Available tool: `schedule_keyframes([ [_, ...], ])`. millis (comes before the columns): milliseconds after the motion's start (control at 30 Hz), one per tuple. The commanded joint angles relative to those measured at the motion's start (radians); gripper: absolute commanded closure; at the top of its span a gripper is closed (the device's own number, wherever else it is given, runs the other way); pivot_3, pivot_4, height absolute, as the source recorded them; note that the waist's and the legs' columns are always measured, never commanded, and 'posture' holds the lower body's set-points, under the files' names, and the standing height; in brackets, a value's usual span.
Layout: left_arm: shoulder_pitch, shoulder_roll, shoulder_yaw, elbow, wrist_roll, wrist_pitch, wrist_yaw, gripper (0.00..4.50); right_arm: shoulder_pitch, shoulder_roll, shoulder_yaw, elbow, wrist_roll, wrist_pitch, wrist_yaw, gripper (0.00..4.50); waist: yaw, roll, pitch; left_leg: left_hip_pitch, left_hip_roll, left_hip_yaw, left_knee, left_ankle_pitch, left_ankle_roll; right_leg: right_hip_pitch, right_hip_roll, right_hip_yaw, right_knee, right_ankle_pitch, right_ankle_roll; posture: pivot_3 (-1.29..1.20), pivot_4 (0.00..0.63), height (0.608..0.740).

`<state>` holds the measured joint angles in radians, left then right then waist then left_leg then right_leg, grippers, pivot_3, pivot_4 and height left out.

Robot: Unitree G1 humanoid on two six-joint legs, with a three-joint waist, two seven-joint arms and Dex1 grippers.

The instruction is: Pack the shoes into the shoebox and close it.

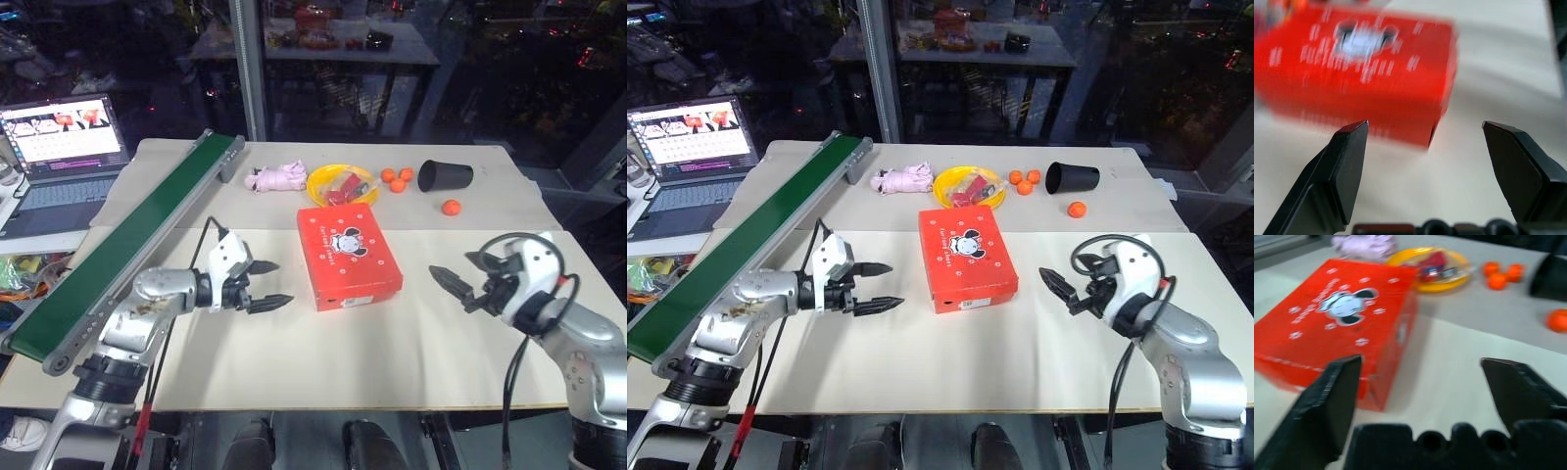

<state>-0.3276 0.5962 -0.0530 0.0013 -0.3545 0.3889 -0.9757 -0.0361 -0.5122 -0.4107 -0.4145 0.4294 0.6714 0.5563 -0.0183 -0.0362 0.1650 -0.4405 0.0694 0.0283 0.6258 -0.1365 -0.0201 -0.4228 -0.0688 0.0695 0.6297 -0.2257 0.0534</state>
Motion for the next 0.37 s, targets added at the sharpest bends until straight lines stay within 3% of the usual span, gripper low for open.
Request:
schedule_keyframes([
  [33,0.064,-0.060,0.062,0.018,0.019,-0.078,0.114,0.52,0.057,0.084,-0.029,0.034,-0.031,-0.129,-0.073,0.03,0.002,0.000,0.000,-0.001,0.000,0.000,0.000,0.000,0.000,0.000,0.000,0.000,0.000,0.000,0.000,0.00,0.150,0.740],
  [233,0.187,-0.204,0.067,0.121,0.145,-0.262,0.341,0.52,0.138,0.228,0.025,0.189,-0.155,-0.329,-0.212,0.03,0.004,0.001,-0.001,0.000,-0.001,0.001,0.001,-0.002,-0.004,0.000,-0.003,0.000,0.000,0.001,0.000,0.00,0.150,0.740],
  [367,0.226,-0.249,0.071,0.144,0.158,-0.296,0.380,0.52,0.157,0.265,0.058,0.228,-0.186,-0.400,-0.231,0.03,0.000,0.001,-0.001,0.000,-0.001,0.002,0.000,-0.002,-0.004,-0.002,-0.003,0.000,0.000,0.001,0.000,0.00,0.150,0.740],
])
